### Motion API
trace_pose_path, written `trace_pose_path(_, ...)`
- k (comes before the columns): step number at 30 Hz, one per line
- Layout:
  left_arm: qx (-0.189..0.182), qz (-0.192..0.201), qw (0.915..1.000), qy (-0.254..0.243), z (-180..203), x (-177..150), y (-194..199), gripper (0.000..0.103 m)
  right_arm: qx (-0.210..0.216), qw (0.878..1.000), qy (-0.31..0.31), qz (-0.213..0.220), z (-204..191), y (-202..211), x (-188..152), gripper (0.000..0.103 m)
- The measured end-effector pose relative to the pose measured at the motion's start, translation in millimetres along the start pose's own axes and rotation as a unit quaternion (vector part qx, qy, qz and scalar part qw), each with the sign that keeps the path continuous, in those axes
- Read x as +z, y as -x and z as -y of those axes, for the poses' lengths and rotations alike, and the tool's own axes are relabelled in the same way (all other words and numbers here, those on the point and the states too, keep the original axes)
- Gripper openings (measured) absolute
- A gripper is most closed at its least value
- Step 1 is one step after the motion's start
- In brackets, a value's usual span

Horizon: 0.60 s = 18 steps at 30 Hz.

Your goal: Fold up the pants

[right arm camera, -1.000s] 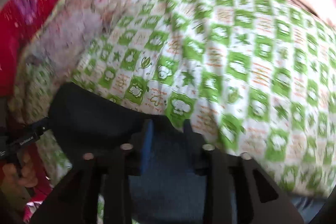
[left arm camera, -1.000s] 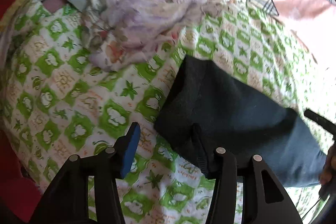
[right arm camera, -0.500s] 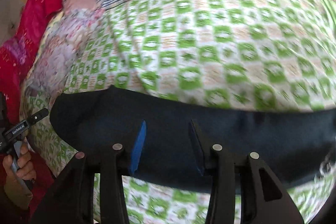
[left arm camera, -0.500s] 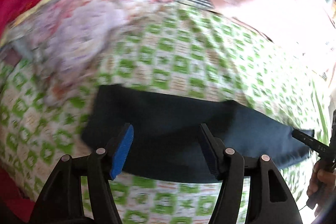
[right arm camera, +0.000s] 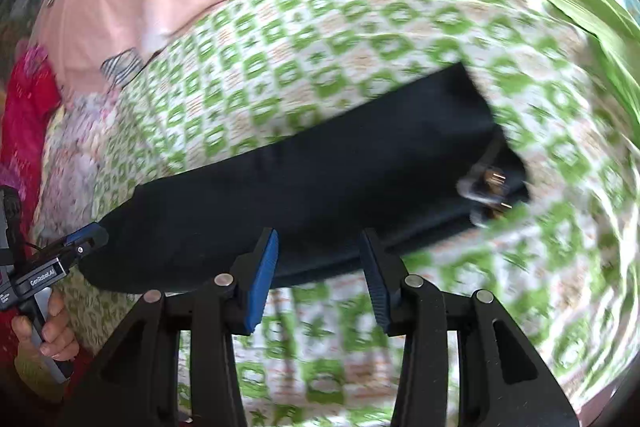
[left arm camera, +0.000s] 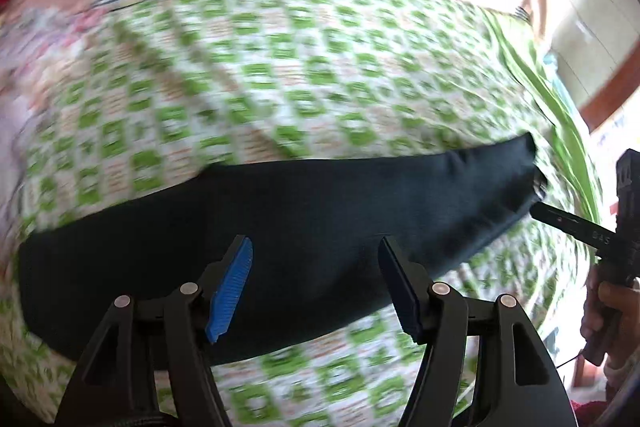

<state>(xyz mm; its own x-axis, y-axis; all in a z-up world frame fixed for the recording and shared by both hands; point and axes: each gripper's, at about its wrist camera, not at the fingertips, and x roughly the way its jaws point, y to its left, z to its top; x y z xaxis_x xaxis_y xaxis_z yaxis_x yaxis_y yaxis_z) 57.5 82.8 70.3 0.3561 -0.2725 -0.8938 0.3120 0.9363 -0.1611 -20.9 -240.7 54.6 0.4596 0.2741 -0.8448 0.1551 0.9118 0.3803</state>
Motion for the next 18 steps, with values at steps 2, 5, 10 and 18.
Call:
trace_pose_path(2, -0.011, -0.009, 0.9997, -0.018, 14, 7, -8, 0.066, -0.002, 1.000, -0.017, 0.008, 12, 5, -2, 0.044)
trace_pose_path(5, -0.024, -0.024, 0.9979, -0.055, 39, 20, -21, 0.066, -0.007, 0.999, -0.036, 0.021, 29, 11, -3, 0.044)
trace_pose_path(10, -0.048, -0.052, 0.9911, -0.113, 84, 47, -47, 0.066, -0.006, 0.997, -0.073, 0.035, 53, 10, -3, 0.044)
trace_pose_path(18, -0.068, -0.084, 0.9819, -0.156, 136, 87, -91, 0.066, 0.010, 0.992, -0.114, 0.051, 81, 1, 6, 0.044)
